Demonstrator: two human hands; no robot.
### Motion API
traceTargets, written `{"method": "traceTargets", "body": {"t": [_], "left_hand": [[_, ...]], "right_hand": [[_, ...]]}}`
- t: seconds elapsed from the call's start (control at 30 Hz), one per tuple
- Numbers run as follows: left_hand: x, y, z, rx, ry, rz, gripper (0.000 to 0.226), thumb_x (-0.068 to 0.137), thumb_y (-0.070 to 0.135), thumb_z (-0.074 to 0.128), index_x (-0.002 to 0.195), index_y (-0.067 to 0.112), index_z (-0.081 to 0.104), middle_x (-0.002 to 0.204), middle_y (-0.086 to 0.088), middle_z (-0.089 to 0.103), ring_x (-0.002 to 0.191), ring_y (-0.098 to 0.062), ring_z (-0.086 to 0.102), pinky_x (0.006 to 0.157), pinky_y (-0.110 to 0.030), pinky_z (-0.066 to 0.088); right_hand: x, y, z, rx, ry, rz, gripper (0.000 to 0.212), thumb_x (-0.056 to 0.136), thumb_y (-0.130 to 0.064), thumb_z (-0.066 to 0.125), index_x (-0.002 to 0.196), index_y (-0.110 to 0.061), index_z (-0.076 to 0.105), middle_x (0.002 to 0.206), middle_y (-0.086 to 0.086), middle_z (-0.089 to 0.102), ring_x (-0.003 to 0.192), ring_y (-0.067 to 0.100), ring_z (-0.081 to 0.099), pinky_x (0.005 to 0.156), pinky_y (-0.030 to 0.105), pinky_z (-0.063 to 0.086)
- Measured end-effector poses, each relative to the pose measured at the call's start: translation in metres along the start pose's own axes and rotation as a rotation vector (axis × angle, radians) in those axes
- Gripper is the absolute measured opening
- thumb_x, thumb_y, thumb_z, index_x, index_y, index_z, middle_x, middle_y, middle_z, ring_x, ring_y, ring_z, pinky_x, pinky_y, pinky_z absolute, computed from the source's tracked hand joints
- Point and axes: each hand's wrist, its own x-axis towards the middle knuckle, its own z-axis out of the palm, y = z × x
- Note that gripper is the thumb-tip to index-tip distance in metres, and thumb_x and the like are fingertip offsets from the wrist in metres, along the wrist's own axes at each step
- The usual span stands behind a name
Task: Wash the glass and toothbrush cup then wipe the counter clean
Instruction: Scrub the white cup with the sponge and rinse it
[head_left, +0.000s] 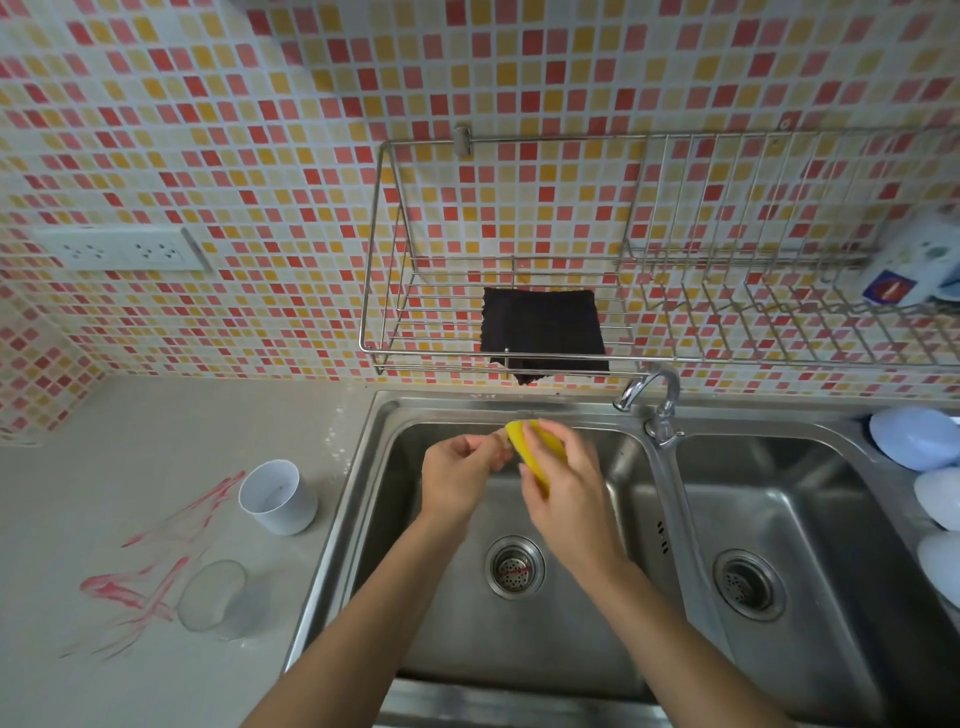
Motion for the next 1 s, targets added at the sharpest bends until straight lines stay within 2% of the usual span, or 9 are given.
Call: {"method": "traceTargets", "body": {"t": [0.17, 0.27, 0.37, 0.43, 0.53, 0.7, 0.77, 0.9, 1.0], "left_hand": [[-0.005, -0.004, 0.001, -0.010, -0.034, -0.071, 0.027, 0.088, 0.016, 0.071, 0.062, 0.009, 0.068, 0.061, -0.003, 0.069, 0.056, -0.003, 0.062, 0.064, -0.017, 0.049], [-0.007, -0.006, -0.004, 0.064, -0.088, -0.050, 0.024, 0.089, 0.019, 0.069, 0.069, 0.007, 0.071, 0.064, 0.000, 0.070, 0.063, -0.007, 0.062, 0.073, -0.027, 0.050], [-0.009, -0.005, -0.013, 0.426, -0.124, 0.256, 0.011, 0.087, 0.027, 0.071, 0.092, 0.017, 0.072, 0.080, 0.007, 0.073, 0.073, -0.004, 0.066, 0.075, -0.022, 0.053], [-0.008, -0.006, -0.017, 0.681, -0.150, 0.511, 0.020, 0.083, 0.026, 0.074, 0.103, 0.023, 0.068, 0.085, 0.012, 0.068, 0.075, -0.002, 0.062, 0.072, -0.019, 0.052], [-0.003, -0.007, -0.018, 0.848, -0.134, 0.691, 0.021, 0.083, 0.021, 0.075, 0.103, 0.018, 0.073, 0.087, 0.006, 0.068, 0.077, -0.009, 0.061, 0.072, -0.030, 0.054], [-0.002, -0.001, -0.015, 0.619, -0.042, 0.480, 0.015, 0.087, 0.028, 0.072, 0.095, 0.016, 0.076, 0.081, 0.007, 0.074, 0.070, 0.000, 0.065, 0.065, -0.009, 0.047], [-0.001, 0.001, -0.012, 0.522, -0.057, 0.357, 0.014, 0.087, 0.029, 0.072, 0.092, 0.017, 0.077, 0.079, 0.008, 0.075, 0.073, -0.002, 0.068, 0.067, -0.012, 0.049], [0.002, 0.000, -0.008, 0.359, -0.125, 0.259, 0.012, 0.089, 0.025, 0.070, 0.088, 0.015, 0.077, 0.080, 0.003, 0.076, 0.079, -0.013, 0.073, 0.078, -0.029, 0.058], [0.002, -0.001, -0.004, 0.272, -0.100, 0.212, 0.011, 0.089, 0.022, 0.070, 0.084, 0.015, 0.076, 0.078, -0.003, 0.076, 0.079, -0.021, 0.072, 0.079, -0.032, 0.056]], "right_hand": [[0.004, 0.022, 0.000, -0.140, -0.002, 0.008, 0.046, 0.070, -0.010, 0.081, 0.114, -0.015, 0.067, 0.113, 0.003, 0.063, 0.092, 0.026, 0.057, 0.081, 0.039, 0.053], [0.008, 0.028, -0.006, -0.176, -0.015, -0.104, 0.034, 0.074, -0.007, 0.079, 0.106, -0.014, 0.070, 0.103, 0.001, 0.066, 0.086, 0.026, 0.059, 0.076, 0.038, 0.054], [0.015, 0.032, -0.011, -0.183, -0.058, -0.149, 0.031, 0.077, -0.009, 0.075, 0.107, -0.016, 0.070, 0.103, -0.002, 0.066, 0.088, 0.024, 0.059, 0.077, 0.036, 0.053], [0.018, 0.032, -0.013, -0.191, -0.083, -0.158, 0.033, 0.076, -0.009, 0.076, 0.107, -0.017, 0.069, 0.104, -0.003, 0.066, 0.090, 0.023, 0.059, 0.077, 0.036, 0.053], [0.019, 0.031, -0.012, -0.172, -0.112, -0.163, 0.035, 0.074, -0.008, 0.078, 0.107, -0.019, 0.069, 0.105, -0.003, 0.065, 0.090, 0.022, 0.058, 0.076, 0.037, 0.053], [0.015, 0.023, -0.010, -0.062, 0.056, 0.081, 0.042, 0.079, -0.006, 0.074, 0.120, -0.012, 0.066, 0.114, 0.005, 0.064, 0.097, 0.026, 0.058, 0.086, 0.037, 0.051], [0.007, 0.011, -0.006, -0.052, 0.074, 0.129, 0.045, 0.081, -0.006, 0.070, 0.126, -0.007, 0.061, 0.121, 0.008, 0.060, 0.103, 0.028, 0.056, 0.088, 0.036, 0.049], [-0.003, 0.002, -0.002, -0.053, -0.016, 0.003, 0.049, 0.085, -0.004, 0.062, 0.134, -0.004, 0.053, 0.132, 0.011, 0.054, 0.111, 0.028, 0.051, 0.094, 0.037, 0.047], [0.007, 0.020, -0.004, -0.025, 0.093, 0.210, 0.048, 0.085, -0.003, 0.064, 0.132, -0.005, 0.056, 0.129, 0.014, 0.055, 0.111, 0.031, 0.053, 0.092, 0.042, 0.051]]}}
